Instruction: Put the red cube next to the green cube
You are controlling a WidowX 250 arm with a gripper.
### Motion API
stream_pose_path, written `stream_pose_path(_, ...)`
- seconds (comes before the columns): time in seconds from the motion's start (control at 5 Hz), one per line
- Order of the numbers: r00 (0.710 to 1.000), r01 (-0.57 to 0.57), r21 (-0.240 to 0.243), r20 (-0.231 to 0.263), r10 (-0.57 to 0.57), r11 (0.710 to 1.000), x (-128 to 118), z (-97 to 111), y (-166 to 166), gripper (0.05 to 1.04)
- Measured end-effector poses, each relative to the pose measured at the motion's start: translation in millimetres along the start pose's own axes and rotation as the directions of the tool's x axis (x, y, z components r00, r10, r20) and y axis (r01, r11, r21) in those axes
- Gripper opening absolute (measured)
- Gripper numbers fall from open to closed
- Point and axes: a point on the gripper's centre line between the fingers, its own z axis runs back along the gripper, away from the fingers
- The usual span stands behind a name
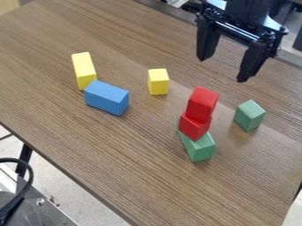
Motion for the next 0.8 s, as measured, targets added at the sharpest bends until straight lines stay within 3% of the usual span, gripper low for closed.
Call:
stream_pose_path(0.2,0.999,-0.003,0.003,-0.037,0.003,1.000,-2.2,-9.8,0.1,1.000)
stream_pose_path(0.4,0.993,-0.095,0.011,-0.063,0.095,0.995,-5.7,-11.3,0.4,1.000)
stream_pose_path(0.6,0.970,-0.219,0.061,-0.090,0.224,0.974,-9.1,-8.4,1.1,1.000)
stream_pose_path(0.8,0.946,-0.311,0.050,-0.082,0.314,0.949,-8.1,-9.4,-1.6,1.000)
